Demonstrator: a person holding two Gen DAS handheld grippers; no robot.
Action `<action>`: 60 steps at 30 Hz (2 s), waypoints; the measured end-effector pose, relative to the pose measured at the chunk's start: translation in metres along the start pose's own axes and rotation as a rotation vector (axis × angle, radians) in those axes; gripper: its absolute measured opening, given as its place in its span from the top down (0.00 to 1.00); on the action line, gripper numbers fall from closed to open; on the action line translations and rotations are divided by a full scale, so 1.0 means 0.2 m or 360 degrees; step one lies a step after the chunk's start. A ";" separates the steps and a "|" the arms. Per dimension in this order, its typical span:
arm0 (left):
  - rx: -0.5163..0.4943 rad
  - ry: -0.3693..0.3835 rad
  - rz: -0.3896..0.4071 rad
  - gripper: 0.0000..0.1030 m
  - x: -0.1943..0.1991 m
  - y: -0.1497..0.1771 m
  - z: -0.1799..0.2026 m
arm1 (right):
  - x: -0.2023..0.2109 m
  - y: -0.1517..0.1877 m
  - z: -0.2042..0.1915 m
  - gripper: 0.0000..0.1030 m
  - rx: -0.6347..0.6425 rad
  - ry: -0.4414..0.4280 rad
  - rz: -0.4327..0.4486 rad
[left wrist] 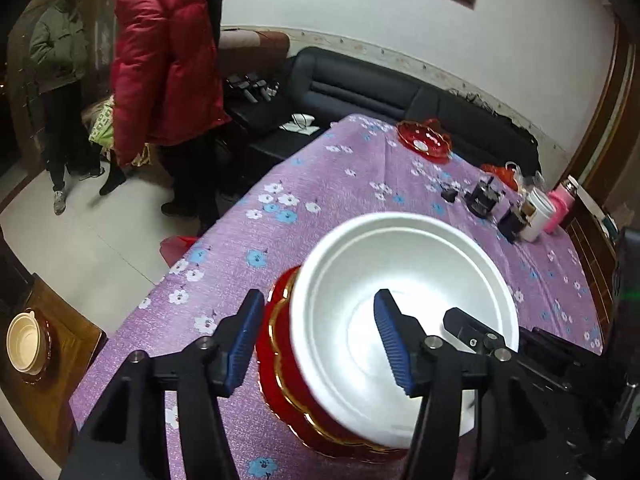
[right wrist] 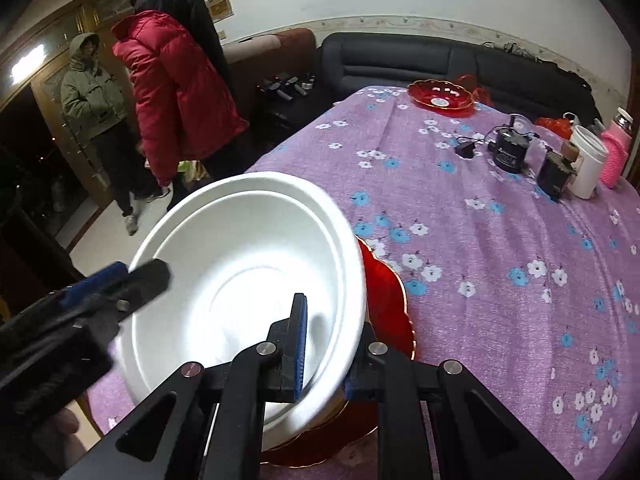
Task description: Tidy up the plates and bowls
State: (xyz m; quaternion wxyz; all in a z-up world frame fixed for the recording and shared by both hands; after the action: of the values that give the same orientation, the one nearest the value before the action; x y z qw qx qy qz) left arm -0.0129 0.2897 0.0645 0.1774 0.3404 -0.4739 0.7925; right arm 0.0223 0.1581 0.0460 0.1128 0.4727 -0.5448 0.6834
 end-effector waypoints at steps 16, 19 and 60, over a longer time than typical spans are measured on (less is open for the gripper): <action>0.0025 0.0090 0.0256 0.24 0.26 0.07 -0.06 | 0.19 -0.03 -0.01 0.29 -0.0005 0.0121 0.0305; 0.0018 0.0114 0.0262 0.24 0.28 0.08 -0.05 | 0.20 -0.02 -0.01 0.29 0.0000 0.0146 0.0322; -0.0095 -0.0203 0.0607 0.00 0.70 0.24 -0.04 | 0.91 0.41 -0.08 0.15 0.0038 0.0487 0.0730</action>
State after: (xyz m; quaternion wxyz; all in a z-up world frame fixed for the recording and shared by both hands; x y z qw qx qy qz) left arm -0.1426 0.2680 0.1307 0.0038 0.2886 -0.5632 0.7743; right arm -0.1367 0.0745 0.1349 0.0304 0.2296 -0.6061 0.7609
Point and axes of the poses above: each gripper's, at about its wrist camera, not at the fingertips, and x roughly against the way its jaws point, z to its right, y to its underside, the point moved 8 cm from there along -x, roughly the way its jaws point, and after that the axes turned 10 degrees about x, right-handed, at the moved point
